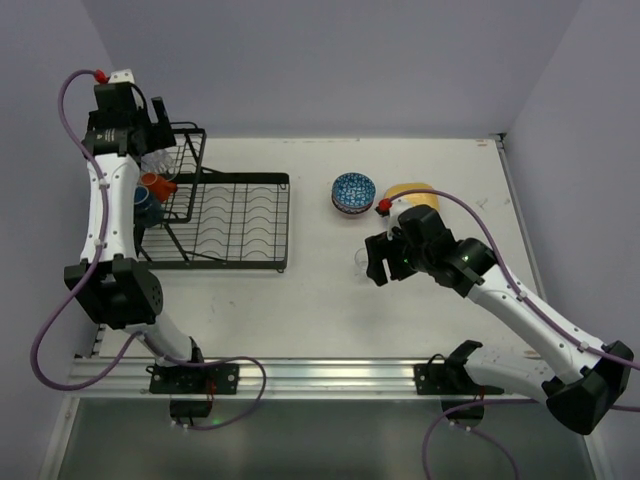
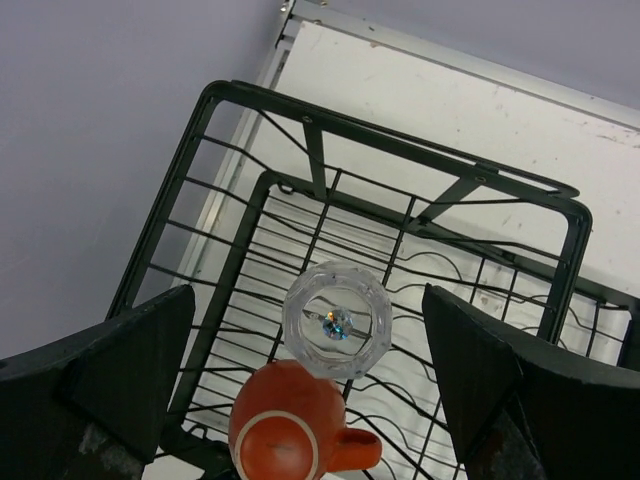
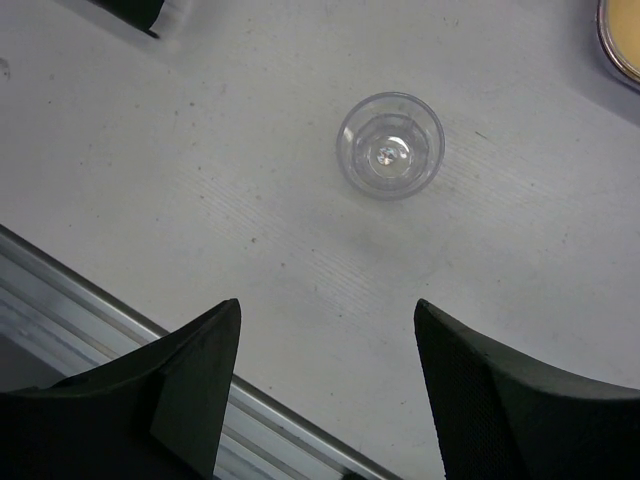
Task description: Unload the mixed dishes from the dish rack
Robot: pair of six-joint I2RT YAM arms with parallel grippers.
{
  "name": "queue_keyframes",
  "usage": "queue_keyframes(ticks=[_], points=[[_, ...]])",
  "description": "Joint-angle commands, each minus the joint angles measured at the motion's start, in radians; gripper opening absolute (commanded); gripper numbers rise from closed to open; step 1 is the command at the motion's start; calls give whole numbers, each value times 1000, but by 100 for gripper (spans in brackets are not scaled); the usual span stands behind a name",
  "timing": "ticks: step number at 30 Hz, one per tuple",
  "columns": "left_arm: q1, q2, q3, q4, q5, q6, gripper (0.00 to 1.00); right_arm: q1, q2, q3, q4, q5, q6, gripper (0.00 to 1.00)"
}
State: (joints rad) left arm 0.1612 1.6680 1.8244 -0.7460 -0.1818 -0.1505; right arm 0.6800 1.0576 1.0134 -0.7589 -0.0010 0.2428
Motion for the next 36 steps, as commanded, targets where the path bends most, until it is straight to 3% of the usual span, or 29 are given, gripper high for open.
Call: queue_keyframes(ticks=[1,10,15,21,23,30,36], points=[[9,13,55,40,108,48,100,0,-18,24,41,-37,-2,72],[15,82,41,25,177,49,94,0,-18,13,52,-47,-10,72],[17,96,50,19,137,57,81,0,-5,16,50,-63,-19,72],[15,113,47,7,127,55,77,0,-4,13,55,-73,-23,72],[17,114,41,0,120,55,72,0,-1,13,56,-73,-25,72],[15,96,13,-9,88,52,71,0,10,13,59,-67,-25,72],[15,70,-10,0,74,54,59,0,8,14,58,-68,-27,72]])
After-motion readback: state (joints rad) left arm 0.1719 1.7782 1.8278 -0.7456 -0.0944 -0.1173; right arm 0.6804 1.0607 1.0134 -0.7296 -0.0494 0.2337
